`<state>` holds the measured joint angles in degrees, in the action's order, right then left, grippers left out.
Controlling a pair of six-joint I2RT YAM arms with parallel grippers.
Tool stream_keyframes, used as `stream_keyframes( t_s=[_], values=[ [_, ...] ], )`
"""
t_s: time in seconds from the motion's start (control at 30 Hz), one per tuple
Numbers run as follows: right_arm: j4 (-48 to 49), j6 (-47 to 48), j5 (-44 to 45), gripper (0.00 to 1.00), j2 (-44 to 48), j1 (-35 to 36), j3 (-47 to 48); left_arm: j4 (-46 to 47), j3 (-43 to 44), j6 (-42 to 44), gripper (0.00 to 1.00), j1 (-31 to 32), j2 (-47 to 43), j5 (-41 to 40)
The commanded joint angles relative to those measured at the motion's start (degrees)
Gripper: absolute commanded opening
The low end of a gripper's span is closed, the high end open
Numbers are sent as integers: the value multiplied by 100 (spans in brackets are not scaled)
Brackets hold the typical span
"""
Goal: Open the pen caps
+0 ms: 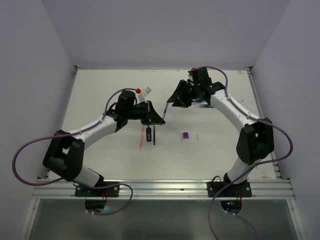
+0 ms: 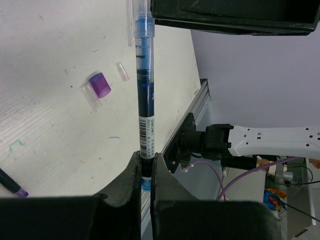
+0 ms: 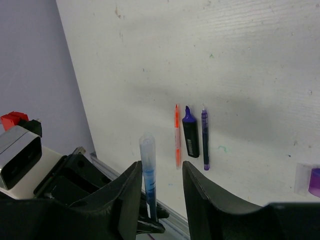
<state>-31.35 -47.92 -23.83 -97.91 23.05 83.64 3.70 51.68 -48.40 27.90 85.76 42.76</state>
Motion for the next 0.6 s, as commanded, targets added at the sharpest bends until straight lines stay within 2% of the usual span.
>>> stream_keyframes(
  t_s=[0.0,0.2,0.37,0.57],
  values=[
    [24,81,-86,41,-18,7,285,51,26,129,0,31,-156,127],
    [94,-6,-174,39,-141,33,311,-98,149,252,0,49,-50,83],
    [164,-68,-192,38,-255,103,338,-677,465,489,0,128,64,-136],
    [261,-191,-209,31,-334,165,285,-1091,685,648,0,181,134,-409]
  ],
)
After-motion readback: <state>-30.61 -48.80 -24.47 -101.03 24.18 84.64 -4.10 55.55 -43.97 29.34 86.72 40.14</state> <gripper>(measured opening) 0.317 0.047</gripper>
